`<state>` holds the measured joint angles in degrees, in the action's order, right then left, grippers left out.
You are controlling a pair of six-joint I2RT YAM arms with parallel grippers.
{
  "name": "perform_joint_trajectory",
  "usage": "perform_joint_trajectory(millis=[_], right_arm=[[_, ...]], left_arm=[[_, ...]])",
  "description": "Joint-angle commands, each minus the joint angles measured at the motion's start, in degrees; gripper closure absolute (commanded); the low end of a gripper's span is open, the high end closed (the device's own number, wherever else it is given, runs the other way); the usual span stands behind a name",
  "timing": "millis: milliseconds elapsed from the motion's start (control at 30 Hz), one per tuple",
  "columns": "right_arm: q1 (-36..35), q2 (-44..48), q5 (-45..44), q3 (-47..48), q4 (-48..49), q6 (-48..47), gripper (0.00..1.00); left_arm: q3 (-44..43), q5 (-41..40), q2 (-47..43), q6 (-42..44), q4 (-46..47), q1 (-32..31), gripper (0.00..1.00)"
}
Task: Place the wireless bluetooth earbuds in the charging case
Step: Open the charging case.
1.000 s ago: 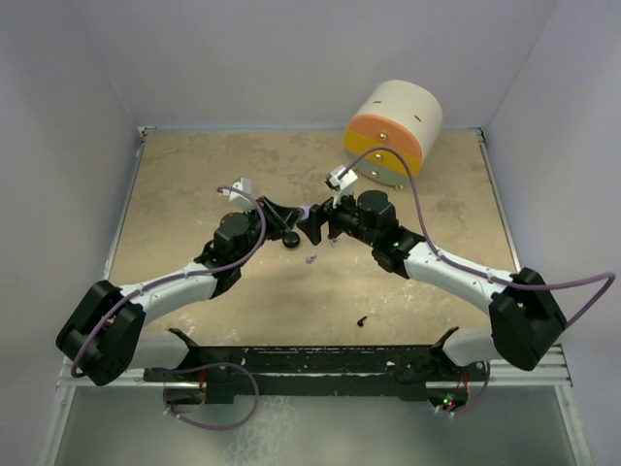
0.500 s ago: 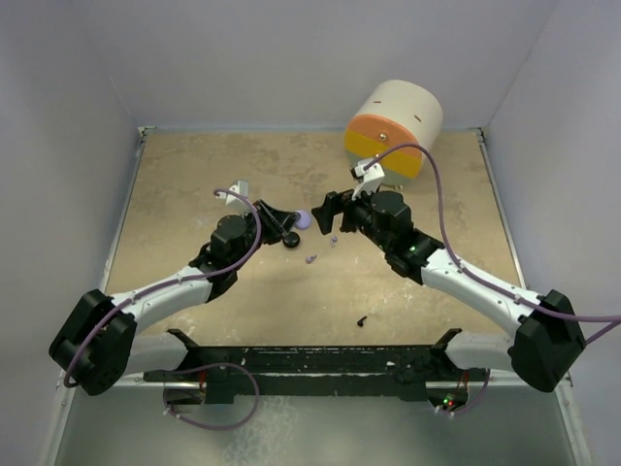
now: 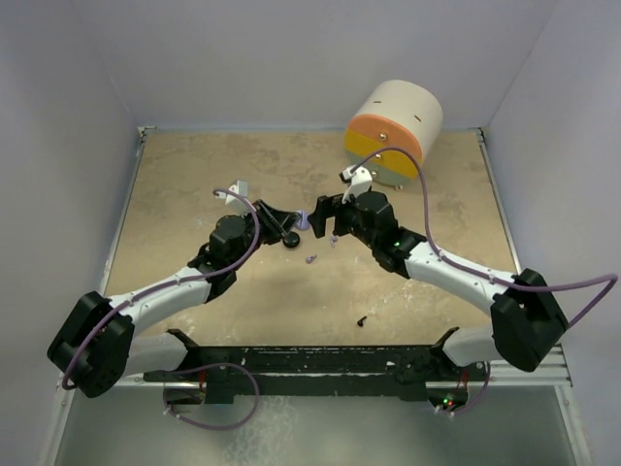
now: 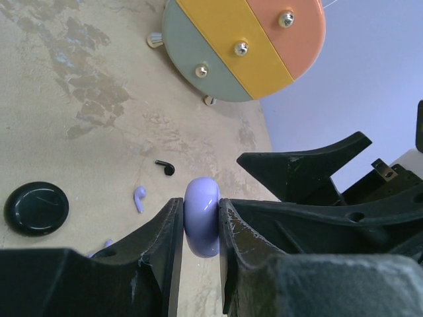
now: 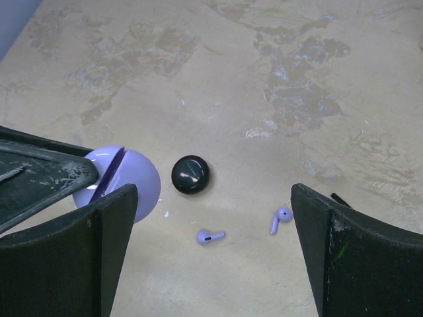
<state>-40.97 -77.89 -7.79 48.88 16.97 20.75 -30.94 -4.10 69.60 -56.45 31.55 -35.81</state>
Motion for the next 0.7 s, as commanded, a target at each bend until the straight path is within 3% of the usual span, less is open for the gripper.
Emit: perform_joint_trajectory(millis=[0, 300, 500, 667], right_arm=[[-0.2, -2.1, 1.4, 1.5, 3.5, 1.6, 0.0], [-0.2, -5.4, 1.6, 0.5, 5.5, 2.9, 0.0], [0.3, -3.8, -6.6, -0.9, 1.5, 7.0, 0.0], [2.8, -5.1, -12.1, -1.0, -5.9, 10.5, 0.0]], left_arm=[[-0.7, 0.7, -1.6, -0.7, 2.2, -0.3, 1.0], [-0.8, -0.8, -1.4, -2.6, 3.1, -0.3, 1.0], [-1.3, -6.5, -3.8, -3.1, -2.7, 0.1, 1.0], [-0.2, -5.4, -5.0, -5.1, -3.5, 2.2, 1.0]])
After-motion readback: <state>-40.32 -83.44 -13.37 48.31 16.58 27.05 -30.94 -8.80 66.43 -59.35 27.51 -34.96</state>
